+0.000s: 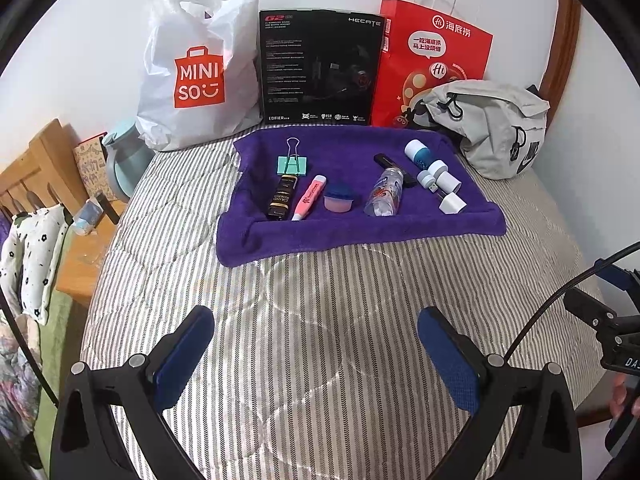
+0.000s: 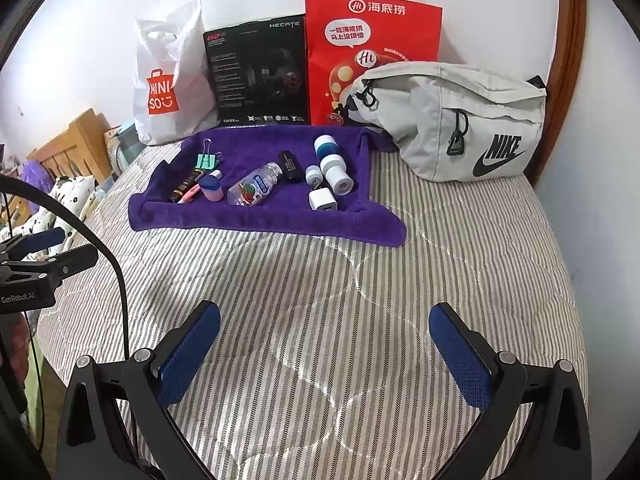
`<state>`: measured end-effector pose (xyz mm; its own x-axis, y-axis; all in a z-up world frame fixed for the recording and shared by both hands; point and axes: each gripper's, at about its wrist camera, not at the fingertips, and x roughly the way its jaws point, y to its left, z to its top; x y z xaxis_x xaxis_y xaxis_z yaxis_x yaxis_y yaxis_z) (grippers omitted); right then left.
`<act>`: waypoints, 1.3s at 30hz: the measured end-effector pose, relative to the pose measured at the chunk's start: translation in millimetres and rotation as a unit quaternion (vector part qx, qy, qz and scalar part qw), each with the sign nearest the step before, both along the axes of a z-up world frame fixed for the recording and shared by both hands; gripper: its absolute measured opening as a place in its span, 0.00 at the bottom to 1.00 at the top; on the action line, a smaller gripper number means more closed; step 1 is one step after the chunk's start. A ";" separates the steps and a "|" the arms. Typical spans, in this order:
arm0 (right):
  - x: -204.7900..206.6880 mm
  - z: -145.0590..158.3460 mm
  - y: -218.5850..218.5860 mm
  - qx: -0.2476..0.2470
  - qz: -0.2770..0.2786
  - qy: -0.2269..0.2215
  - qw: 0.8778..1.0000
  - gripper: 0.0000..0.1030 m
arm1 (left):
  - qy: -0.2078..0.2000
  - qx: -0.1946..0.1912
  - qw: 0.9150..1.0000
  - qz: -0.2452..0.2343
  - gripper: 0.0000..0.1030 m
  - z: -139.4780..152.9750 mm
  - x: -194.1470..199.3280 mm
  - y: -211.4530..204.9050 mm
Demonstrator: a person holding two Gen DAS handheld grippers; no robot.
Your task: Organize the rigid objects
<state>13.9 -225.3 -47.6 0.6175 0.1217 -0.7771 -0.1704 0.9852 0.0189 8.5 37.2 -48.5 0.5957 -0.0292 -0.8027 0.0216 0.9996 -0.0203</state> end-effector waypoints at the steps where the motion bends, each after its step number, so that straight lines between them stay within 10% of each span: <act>1: 0.2 -0.1 0.0 0.000 0.000 0.001 1.000 1.00 | 0.000 0.000 1.000 0.000 1.00 0.0 -0.1 -0.1; 39: 0.7 0.3 -2.6 -0.005 -0.007 0.003 1.000 1.00 | 0.001 0.001 1.000 0.001 1.00 -0.1 -3.0 -0.2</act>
<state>14.6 -227.8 -47.3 0.6150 0.1056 -0.7815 -0.1572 0.9875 0.0097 5.4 37.0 -48.6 0.5939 -0.0264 -0.8041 0.0188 0.9996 -0.0190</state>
